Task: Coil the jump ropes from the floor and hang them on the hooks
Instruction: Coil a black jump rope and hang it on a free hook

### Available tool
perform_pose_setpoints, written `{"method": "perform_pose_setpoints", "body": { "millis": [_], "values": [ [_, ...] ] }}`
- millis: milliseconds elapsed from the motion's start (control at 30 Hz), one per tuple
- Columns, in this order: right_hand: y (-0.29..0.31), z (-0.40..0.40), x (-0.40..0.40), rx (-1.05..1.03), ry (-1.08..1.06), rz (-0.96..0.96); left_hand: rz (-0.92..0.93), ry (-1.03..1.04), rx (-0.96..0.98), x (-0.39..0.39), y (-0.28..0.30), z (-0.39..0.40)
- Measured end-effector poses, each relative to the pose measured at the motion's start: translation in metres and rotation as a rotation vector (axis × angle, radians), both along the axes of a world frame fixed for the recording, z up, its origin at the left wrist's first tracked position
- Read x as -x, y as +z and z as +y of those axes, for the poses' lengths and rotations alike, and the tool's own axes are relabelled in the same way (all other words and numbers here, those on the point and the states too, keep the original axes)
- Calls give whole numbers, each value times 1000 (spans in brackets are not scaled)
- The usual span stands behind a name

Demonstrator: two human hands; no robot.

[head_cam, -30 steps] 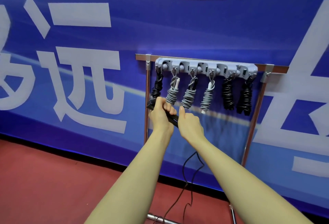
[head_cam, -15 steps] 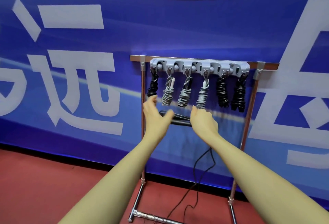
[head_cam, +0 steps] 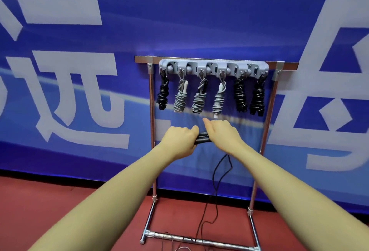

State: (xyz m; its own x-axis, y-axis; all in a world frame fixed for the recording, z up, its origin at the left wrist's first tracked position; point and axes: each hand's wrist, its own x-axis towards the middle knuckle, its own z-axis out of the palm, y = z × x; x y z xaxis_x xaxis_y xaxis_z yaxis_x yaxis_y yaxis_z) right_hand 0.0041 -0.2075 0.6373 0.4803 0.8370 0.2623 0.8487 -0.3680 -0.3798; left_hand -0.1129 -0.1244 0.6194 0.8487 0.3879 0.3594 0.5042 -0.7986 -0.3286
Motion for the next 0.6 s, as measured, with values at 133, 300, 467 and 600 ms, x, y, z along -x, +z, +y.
{"method": "perform_pose_setpoints", "body": {
  "millis": [133, 300, 467, 600],
  "values": [
    [-7, -5, -8, -83, 43, 175, 38, -37, 3, -3, 2, 6],
    [-13, -11, -21, -80, 90, 230, 38, 0, -31, -9, 6, 8],
    [-19, -19, -26, -159, 183, 369, -17, 67, 27, -22, 1, 5],
    [-18, -26, -30, -219, 215, 372, -40, 46, 85, -30, -4, -2]
  ]
}}
